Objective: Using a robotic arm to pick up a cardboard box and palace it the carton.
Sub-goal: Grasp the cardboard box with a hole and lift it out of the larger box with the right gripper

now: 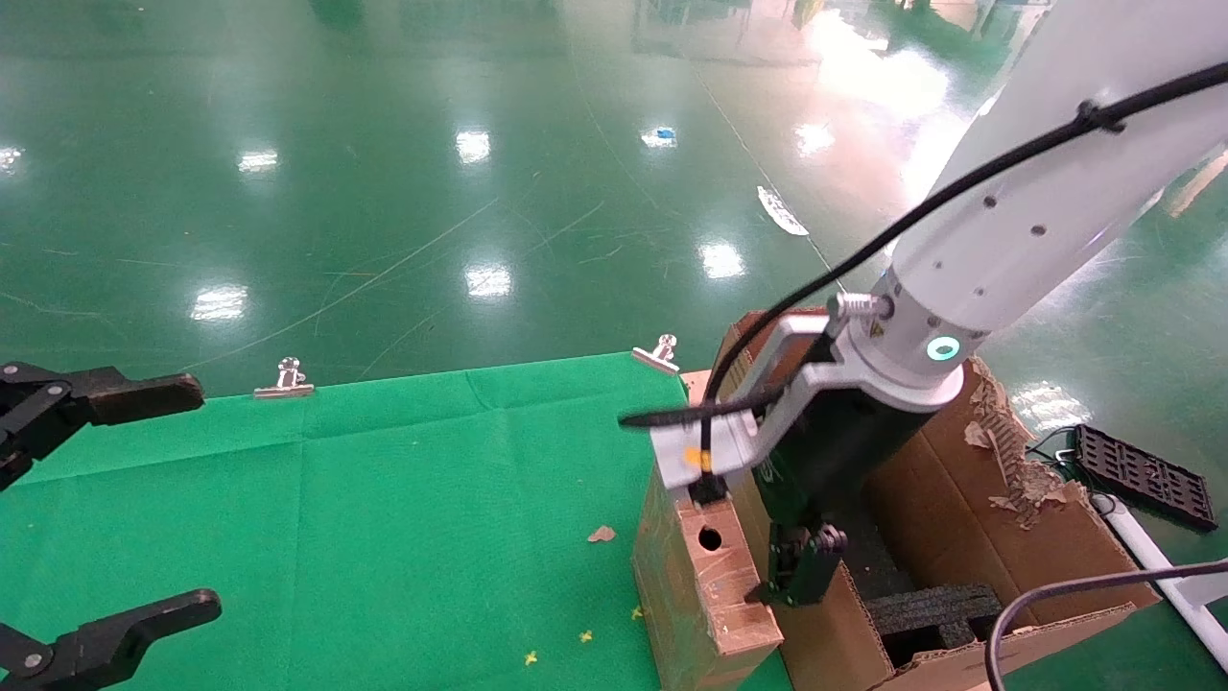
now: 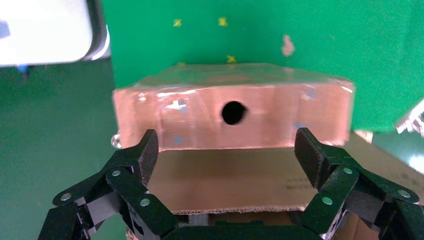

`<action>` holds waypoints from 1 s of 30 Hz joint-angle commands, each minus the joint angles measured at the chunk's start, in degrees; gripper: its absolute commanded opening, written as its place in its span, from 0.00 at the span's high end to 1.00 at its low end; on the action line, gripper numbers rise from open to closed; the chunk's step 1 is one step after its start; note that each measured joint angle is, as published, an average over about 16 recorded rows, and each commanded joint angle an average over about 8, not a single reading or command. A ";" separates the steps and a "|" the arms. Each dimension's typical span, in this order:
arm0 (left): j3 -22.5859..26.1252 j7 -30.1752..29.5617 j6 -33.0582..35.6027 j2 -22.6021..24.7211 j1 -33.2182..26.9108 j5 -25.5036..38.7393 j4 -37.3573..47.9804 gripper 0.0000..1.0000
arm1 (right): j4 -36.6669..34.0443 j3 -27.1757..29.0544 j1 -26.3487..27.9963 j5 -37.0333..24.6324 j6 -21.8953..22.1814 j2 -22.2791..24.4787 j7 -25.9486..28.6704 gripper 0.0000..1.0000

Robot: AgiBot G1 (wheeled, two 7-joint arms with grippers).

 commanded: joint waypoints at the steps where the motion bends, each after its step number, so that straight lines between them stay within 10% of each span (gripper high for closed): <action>1: 0.01 0.00 0.00 0.00 0.00 -0.01 0.00 0.00 | -0.06 -1.21 1.23 -0.46 0.69 -0.15 2.03 0.00; 9: 0.04 0.02 -0.02 -0.02 -0.01 -0.03 0.00 0.00 | -6.76 -2.08 -0.63 4.55 1.23 1.37 22.33 0.00; 27: 0.11 0.06 -0.05 -0.05 -0.02 -0.08 0.00 0.00 | -20.84 -3.07 -7.44 11.37 1.38 -2.45 21.61 0.01; 30: 0.12 0.06 -0.05 -0.05 -0.03 -0.08 0.00 0.00 | -20.72 -3.48 -7.96 10.35 2.41 -3.28 21.92 0.28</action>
